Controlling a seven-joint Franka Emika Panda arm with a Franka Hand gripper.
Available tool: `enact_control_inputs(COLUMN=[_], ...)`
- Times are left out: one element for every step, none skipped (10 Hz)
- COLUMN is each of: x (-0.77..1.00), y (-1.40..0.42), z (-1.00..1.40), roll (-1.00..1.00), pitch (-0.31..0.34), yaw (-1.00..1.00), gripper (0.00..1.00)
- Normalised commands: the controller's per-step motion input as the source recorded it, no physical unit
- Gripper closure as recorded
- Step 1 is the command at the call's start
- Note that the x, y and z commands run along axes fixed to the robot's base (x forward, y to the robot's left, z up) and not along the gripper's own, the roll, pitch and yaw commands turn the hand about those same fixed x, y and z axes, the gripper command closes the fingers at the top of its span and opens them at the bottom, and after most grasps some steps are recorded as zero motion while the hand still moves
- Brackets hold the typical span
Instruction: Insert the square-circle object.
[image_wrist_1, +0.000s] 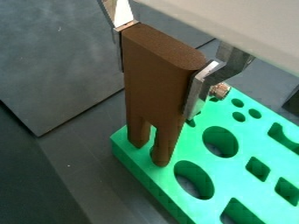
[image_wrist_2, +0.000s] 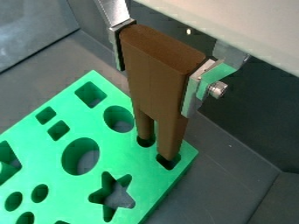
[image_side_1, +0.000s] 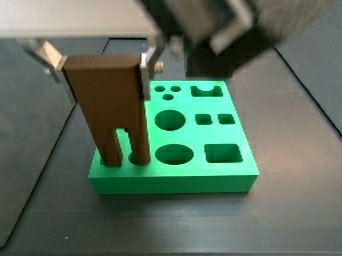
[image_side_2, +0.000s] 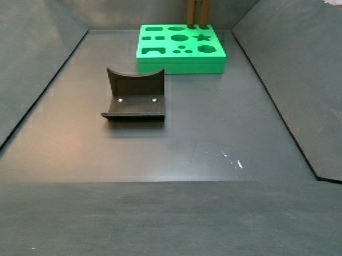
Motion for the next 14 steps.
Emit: enact_control_inputs(x=[-0.07,-0.01,0.00,-0.05,-0.21,-0.36,-0.38,0.00,0.31,0.49,0.45,0.32,-0.14,-0.21], y=[0.08,0.18,0.20,0.24,0.10,0.02,0.00,-0.08,-0.06,0.00,0.00,0.00,0.00,-0.07], z=[-0.10,-0.02,-0.02,0.00,-0.03,-0.14,-0.17,-0.24,-0.23,-0.30,-0.36,-0.48,-0.42,-0.22], roll=[0.02,0.01,0.01,0.01,0.00,-0.02,-0.07,-0.14,-0.07,0.00,0.00,0.00,0.03,0.00], pitch=[0.034,0.050,0.059,0.041,0.000,-0.009,-0.023,0.000,0.020,0.089,0.091,0.069,0.000,0.000], yaw=[0.00,0.00,0.00,0.00,-0.01,0.00,0.00,-0.13,-0.19,-0.16,-0.14,-0.08,0.00,0.10], gripper=[1.00,1.00,1.00,1.00,1.00,1.00,1.00,1.00,1.00,1.00,1.00,1.00,1.00,1.00])
